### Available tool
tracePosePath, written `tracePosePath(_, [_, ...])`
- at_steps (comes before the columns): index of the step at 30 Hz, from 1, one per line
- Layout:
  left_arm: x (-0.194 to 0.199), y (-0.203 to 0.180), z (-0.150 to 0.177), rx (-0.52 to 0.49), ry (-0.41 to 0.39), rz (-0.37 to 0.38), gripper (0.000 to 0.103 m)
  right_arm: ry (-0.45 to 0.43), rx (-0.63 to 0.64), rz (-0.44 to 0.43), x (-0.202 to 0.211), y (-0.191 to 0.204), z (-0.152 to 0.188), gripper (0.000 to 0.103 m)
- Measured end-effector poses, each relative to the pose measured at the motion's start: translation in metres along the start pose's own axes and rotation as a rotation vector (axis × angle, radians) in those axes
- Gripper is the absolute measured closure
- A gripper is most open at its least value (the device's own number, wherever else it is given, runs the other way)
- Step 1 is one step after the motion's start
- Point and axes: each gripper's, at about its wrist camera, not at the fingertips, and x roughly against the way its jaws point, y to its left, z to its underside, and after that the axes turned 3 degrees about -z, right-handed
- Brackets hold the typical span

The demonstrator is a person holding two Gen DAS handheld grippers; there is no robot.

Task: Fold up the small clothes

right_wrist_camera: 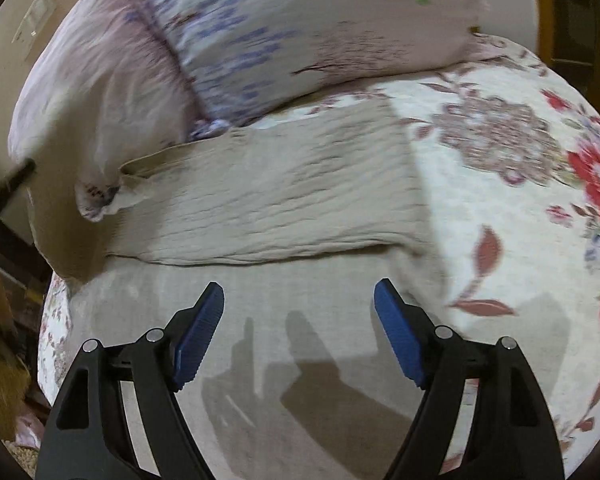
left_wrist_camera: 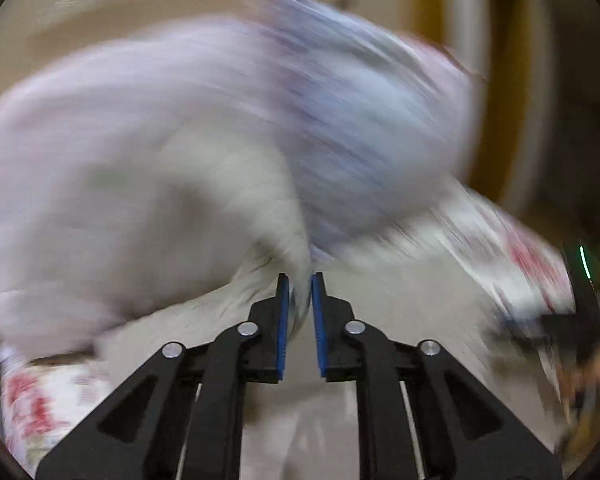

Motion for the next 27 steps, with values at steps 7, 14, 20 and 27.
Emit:
tracePosePath(7, [0.031,0.041,0.116,0.251,0.222,-0.198,0.048,0.014,-0.108,0.016,0.043,-0.056,0.026,0.024])
tracePosePath(14, [0.087,0.085,0.209,0.532,0.403,-0.251,0.044,0.154,-0.226,-0.177,0.056,-0.076,0.081,0.036])
tracePosePath(20, [0.123,0.05,0.24,0.672,0.38,-0.077,0.061,0.327,-0.319,-0.403,0.06,-0.065,0.139,0.071])
tracePosePath(27, [0.11,0.034,0.243,0.805,0.415,0.107,0.092,0.334,-0.263,-0.502,0.058,-0.044,0.146,0.094])
